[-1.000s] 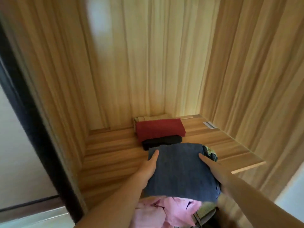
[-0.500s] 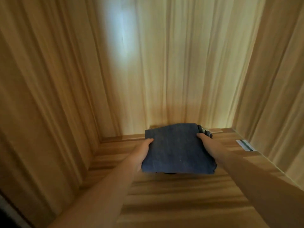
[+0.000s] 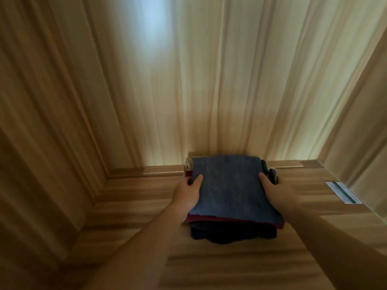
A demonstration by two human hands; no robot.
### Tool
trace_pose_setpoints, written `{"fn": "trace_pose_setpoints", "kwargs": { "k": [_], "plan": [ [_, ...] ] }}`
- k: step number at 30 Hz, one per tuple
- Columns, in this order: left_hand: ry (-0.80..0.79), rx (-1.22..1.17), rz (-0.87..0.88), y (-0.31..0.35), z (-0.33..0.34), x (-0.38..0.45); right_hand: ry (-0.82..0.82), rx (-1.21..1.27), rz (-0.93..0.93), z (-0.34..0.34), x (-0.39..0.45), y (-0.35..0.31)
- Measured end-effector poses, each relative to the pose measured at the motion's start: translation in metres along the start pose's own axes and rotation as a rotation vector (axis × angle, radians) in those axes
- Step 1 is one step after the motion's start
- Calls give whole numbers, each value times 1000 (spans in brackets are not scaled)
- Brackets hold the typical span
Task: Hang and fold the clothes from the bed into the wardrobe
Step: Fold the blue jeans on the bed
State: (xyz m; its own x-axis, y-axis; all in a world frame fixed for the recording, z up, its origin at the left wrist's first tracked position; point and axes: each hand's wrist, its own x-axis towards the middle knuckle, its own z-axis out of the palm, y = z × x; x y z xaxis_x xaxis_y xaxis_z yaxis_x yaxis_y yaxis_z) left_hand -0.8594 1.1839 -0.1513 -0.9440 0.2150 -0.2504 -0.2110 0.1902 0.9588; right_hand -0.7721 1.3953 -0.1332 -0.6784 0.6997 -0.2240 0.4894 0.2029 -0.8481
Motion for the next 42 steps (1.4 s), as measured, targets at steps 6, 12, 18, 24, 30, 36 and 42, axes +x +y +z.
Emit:
{"fn": "trace_pose_setpoints", "kwargs": {
  "k": [6, 12, 18, 24, 30, 36, 42],
  "plan": [
    [76, -18, 17, 2, 4, -3, -3, -1, -7, -6, 0, -9],
    [183, 221, 323, 14, 4, -24, 9, -10, -62, -22, -35, -17],
    [181, 750, 701, 22, -1, -78, 27, -342, -307, -53, -100, -20],
    [19, 993, 645, 1, -3, -170, -144, -673, -391, -70, -132, 8],
    [-176, 1036, 660, 20, -29, -217, -58, -811, -435, -113, -242, -8],
    [-256, 1111, 789, 19, -52, -286, -38, -809, -305, -145, -348, 16],
    [-328, 1122, 881, -19, -95, -358, 5, -828, -187, -129, -461, 61]
  ]
}}
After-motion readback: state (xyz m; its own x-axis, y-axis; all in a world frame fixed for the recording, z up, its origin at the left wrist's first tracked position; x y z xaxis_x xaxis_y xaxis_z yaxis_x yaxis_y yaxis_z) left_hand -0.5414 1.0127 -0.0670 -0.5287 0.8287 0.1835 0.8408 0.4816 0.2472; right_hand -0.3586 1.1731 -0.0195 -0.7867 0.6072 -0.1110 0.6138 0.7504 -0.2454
